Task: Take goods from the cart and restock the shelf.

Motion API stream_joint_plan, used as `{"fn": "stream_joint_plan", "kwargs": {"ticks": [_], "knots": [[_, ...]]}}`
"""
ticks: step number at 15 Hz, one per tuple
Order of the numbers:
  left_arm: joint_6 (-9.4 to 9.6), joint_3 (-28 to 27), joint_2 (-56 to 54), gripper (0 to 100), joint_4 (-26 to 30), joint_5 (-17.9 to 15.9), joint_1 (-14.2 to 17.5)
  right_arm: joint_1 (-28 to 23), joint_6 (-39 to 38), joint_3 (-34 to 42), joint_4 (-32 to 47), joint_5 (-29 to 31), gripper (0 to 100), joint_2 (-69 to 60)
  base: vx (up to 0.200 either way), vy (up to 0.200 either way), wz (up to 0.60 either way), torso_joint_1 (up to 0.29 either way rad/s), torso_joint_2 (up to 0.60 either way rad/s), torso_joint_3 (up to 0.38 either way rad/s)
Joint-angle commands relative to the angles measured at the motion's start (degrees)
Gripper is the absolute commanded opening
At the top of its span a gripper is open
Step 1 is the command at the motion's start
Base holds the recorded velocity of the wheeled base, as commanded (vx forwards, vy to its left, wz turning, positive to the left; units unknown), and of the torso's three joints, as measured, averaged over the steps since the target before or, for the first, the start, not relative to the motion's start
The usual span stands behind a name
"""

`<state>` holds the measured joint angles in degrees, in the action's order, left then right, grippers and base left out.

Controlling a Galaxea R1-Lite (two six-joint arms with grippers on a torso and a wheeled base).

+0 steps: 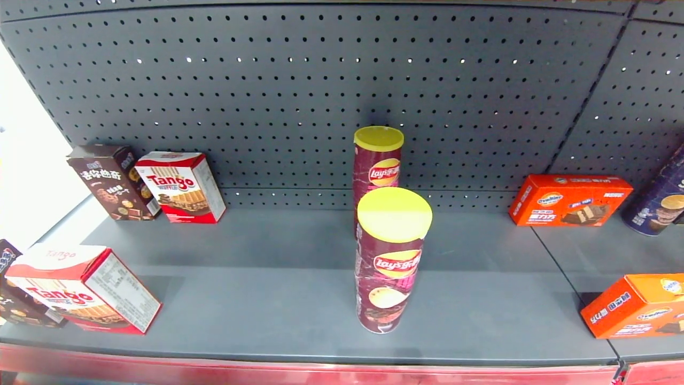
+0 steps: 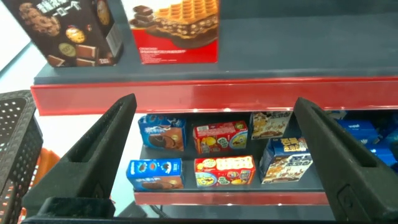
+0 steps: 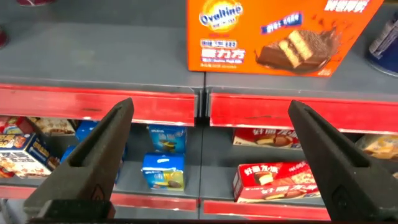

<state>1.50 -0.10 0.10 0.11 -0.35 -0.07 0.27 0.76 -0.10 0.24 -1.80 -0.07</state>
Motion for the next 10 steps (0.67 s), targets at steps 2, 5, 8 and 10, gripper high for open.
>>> {"fn": "stream_joint_plan", "kwargs": {"ticks": [2, 5, 8, 10], "knots": [[0.08, 0.01, 0.08, 100, -0.02, 0.0, -0.01, 0.0, 0.04, 0.01, -0.07, -0.04, 100, 0.07, 0.0, 0.0, 0.0, 0.0, 0.0, 0.0], [-0.01, 0.01, -0.01, 100, -0.02, 0.0, -0.01, 0.0, 0.04, 0.01, -0.07, -0.04, 100, 0.07, 0.0, 0.0, 0.0, 0.0, 0.0, 0.0], [-0.01, 0.01, 0.08, 100, -0.02, 0.0, -0.01, 0.0, 0.04, 0.01, -0.07, -0.04, 100, 0.07, 0.0, 0.0, 0.0, 0.0, 0.0, 0.0], [-0.01, 0.01, 0.08, 100, -0.02, 0.0, -0.01, 0.0, 0.04, 0.01, -0.07, -0.04, 100, 0.07, 0.0, 0.0, 0.0, 0.0, 0.0, 0.0]]}}
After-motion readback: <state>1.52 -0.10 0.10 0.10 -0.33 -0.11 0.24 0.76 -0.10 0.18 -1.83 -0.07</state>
